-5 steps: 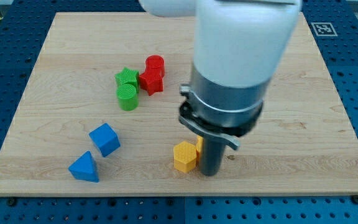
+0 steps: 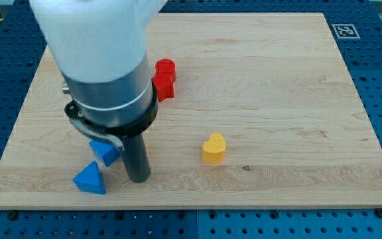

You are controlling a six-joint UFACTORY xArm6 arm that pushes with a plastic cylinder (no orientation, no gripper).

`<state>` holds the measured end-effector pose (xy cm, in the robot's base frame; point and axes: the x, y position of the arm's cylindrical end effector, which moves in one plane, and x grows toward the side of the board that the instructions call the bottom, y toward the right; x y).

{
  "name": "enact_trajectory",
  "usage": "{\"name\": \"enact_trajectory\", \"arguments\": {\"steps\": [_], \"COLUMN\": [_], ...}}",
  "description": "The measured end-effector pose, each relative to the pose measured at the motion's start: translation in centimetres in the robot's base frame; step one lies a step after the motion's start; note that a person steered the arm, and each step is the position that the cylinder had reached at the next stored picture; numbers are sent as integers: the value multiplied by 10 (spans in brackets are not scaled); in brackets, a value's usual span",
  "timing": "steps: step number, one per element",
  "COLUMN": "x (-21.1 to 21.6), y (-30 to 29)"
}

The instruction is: Push the blue triangle up and a bit right

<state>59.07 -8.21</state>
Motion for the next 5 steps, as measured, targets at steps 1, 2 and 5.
{"name": "enact_trajectory", "arguments": {"steps": [1, 2, 5], "x": [28, 28, 27], "y": [-3, -3, -133]}}
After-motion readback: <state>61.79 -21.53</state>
